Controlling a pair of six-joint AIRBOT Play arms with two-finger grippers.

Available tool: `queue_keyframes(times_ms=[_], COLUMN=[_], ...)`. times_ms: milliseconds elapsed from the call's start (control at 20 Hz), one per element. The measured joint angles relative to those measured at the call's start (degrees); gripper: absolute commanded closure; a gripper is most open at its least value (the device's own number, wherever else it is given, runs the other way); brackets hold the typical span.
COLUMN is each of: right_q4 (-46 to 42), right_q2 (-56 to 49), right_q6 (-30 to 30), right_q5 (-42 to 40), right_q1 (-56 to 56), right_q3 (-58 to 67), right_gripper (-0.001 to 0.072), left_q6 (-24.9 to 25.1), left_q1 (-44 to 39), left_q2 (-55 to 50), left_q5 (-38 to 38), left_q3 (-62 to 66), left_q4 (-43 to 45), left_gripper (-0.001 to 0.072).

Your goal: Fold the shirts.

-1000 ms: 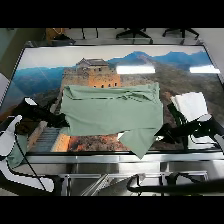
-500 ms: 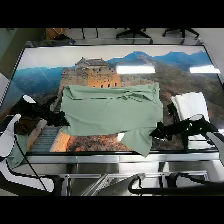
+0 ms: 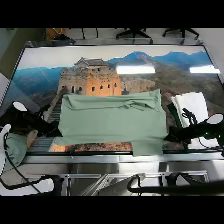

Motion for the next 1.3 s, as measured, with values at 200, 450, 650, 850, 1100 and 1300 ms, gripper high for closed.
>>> queue_keyframes(times_ms=[200, 450, 650, 850, 1100, 1300], right_q4=[-1.0, 10.1, 19.9, 23.4, 24.6, 21.7], right_q2=[5.4, -0.8, -14.0, -27.1, -36.0, -34.8], right_q6=[0.5, -9.3, -18.2, -23.2, -25.5, -25.9], right_q5=[-0.7, -9.3, -17.8, -24.4, -27.6, -27.3], right_q1=[-0.4, 0.3, 3.9, 7.8, 9.8, 7.4], right_q3=[2.2, 8.9, 16.3, 23.0, 27.6, 29.6], right_gripper=[0.0699, 0.0698, 0.0698, 0.0697, 0.0332, 0.0013], left_q6=[-1.0, -1.5, -1.5, -1.5, -1.4, -1.5], left_q1=[2.5, 3.4, 2.7, -0.2, -2.7, -2.6], left_q2=[6.4, 7.0, -0.1, -11.2, -23.5, -27.4], left_q5=[-0.1, 2.5, 6.8, 10.1, 8.7, 4.5], left_q3=[-4.9, 3.1, 13.0, 22.3, 30.8, 35.7], left_q4=[1.0, -3.9, -10.6, -13.2, -14.2, -14.6], left_gripper=[0.0691, 0.0691, 0.0690, 0.0690, 0.0686, 0.0003])
